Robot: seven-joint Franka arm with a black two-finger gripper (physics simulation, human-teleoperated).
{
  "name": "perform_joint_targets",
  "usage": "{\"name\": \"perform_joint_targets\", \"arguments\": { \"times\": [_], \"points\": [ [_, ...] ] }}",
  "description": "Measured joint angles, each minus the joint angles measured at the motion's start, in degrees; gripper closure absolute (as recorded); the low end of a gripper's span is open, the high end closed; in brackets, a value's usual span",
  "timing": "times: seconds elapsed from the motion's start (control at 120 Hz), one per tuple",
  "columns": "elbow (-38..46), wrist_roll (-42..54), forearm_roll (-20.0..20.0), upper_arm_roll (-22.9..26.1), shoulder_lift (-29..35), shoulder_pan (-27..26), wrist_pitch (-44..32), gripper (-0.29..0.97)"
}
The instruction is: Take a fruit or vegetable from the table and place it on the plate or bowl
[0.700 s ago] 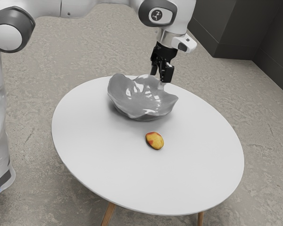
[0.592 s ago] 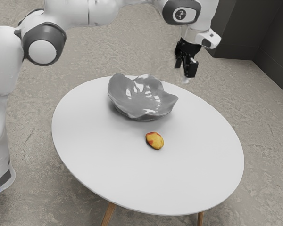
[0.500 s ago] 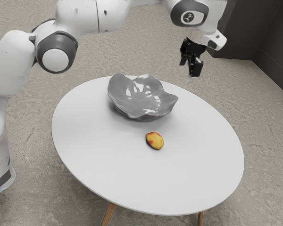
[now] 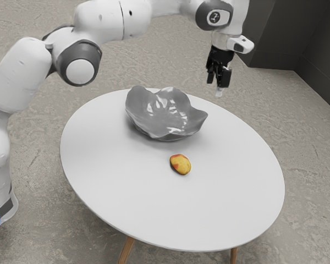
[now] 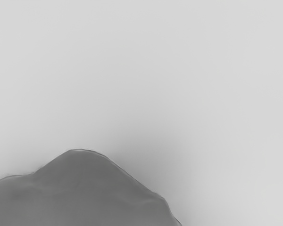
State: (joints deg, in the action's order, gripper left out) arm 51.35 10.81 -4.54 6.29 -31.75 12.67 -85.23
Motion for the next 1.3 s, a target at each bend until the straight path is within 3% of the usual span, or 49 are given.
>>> {"name": "perform_joint_targets", "arguments": {
  "times": [0.242,0.375,0.483,0.533,0.692,0.833,1.0,1.3],
  "points": [
    [-0.25,8.73,-4.3,2.17,-3.21,0.86,-3.91,0.0],
    [-0.41,12.45,-4.31,4.86,-3.0,-1.34,-4.93,0.0],
    [0.78,14.33,-2.04,5.18,-0.83,-3.91,-4.36,0.0],
    [4.61,15.06,-1.29,5.1,1.74,-4.44,-4.41,0.0],
    [27.53,16.99,-1.26,4.43,13.84,-4.7,-9.39,0.0],
    [39.1,18.18,-2.18,4.23,19.46,-4.64,-14.51,0.0],
    [46.4,18.43,-2.58,6.94,22.43,-4.84,-19.87,0.0],
    [50.81,18.0,-2.5,8.22,23.33,-4.83,-24.64,0.01]
  ]
}}
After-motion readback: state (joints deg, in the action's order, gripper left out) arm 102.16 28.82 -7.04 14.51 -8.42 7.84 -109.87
